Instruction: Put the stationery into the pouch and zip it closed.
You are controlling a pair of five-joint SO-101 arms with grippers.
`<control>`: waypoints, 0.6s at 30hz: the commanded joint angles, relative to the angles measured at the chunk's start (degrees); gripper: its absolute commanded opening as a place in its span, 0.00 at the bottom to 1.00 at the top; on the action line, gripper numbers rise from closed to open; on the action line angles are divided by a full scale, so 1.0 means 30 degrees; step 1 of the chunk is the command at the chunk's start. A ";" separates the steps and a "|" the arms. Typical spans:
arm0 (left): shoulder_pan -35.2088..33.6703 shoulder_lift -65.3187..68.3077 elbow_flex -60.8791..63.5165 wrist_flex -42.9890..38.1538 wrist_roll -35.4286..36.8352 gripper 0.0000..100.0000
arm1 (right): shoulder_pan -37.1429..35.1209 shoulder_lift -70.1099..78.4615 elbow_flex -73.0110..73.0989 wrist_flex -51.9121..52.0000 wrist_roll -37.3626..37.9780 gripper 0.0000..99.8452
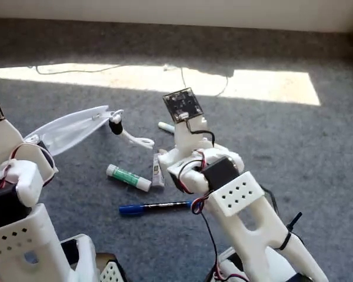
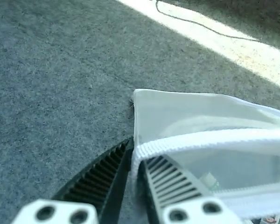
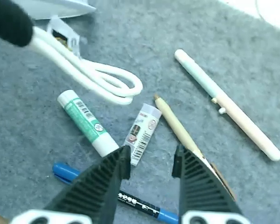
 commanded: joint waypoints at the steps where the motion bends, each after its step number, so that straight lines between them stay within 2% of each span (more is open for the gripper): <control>1: -0.0308 -0.0015 -0.0396 -0.0410 0.0176 0.01 | -0.0982 0.1333 -0.1304 -0.0630 -0.0176 0.13; 5: -0.0308 -0.0015 -0.0396 -0.0410 0.0176 0.01 | -0.1158 0.3941 -0.2388 -0.0571 -0.0352 0.13; 8: -0.0278 -0.0015 -0.0396 -0.0381 0.0176 0.01 | -0.1158 0.5817 -0.3883 -0.0484 -0.1612 0.13; 18: -0.0278 -0.0015 -0.0396 -0.0381 0.0176 0.01 | -0.1480 1.1121 -0.6872 -0.0513 -0.2286 0.16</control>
